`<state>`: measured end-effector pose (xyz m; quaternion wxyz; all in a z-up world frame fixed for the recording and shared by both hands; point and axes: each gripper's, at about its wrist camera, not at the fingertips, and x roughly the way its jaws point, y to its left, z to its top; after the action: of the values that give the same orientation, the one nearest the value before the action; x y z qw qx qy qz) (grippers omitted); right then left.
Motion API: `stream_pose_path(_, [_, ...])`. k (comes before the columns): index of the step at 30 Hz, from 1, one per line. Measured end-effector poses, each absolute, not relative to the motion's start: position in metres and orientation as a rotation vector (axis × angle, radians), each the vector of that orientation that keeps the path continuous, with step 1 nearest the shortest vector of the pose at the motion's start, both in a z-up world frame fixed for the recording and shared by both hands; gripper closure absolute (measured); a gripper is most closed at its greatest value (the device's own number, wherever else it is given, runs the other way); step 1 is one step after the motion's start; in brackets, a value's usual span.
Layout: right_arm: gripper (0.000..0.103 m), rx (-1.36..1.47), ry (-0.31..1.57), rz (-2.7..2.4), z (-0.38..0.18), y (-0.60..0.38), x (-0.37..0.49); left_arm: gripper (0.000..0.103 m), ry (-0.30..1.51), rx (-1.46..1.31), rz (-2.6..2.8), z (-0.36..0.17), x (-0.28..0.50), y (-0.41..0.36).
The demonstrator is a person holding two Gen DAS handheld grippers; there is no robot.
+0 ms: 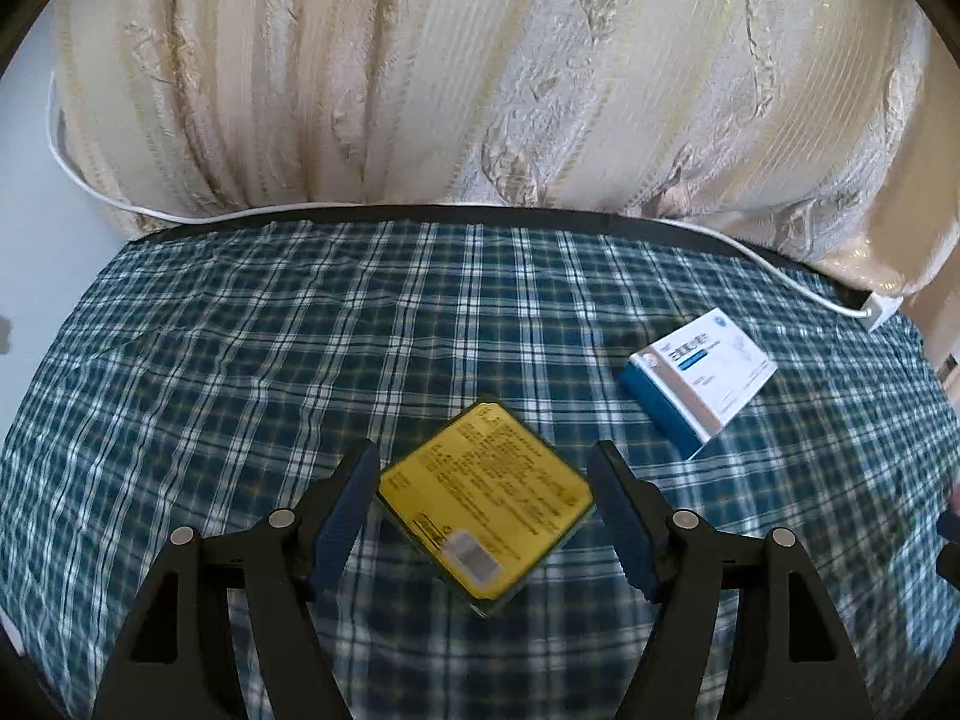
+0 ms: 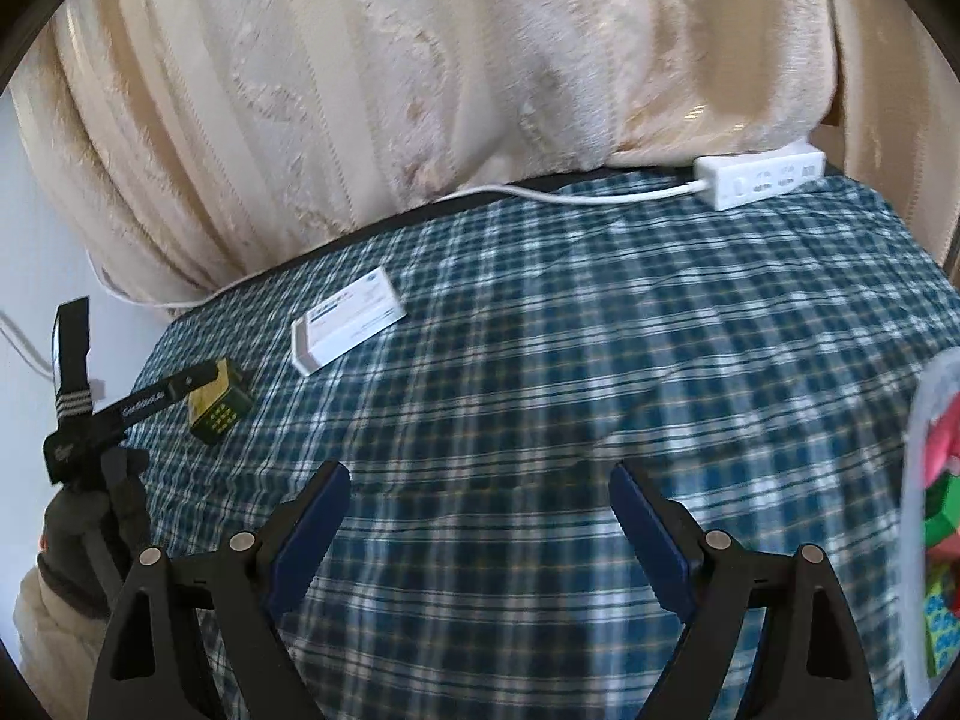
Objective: Organize objects
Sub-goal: 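Grasp the yellow medicine box with the left tool while the right tool grasps the white-blue box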
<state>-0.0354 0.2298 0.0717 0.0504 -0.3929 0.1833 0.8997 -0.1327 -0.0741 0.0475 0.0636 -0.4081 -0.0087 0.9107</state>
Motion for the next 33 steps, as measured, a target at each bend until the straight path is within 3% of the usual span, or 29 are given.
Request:
stream_pose_path(19, [0.012, -1.35, 0.582, 2.782, 0.058, 0.172, -0.119, 0.029, 0.023, -1.176, 2.497, 0.043, -0.136, -0.083])
stream_pose_path(26, [0.012, -1.445, 0.787, 2.746, 0.041, 0.165, -0.171, 0.029, 0.135, -1.121, 2.459, 0.044, -0.123, -0.067])
stream_pose_path(33, [0.012, -1.446, 0.86, 2.695, 0.027, 0.166, -0.215, 0.029, 0.111, -1.108, 2.421, 0.049, -0.12, -0.069])
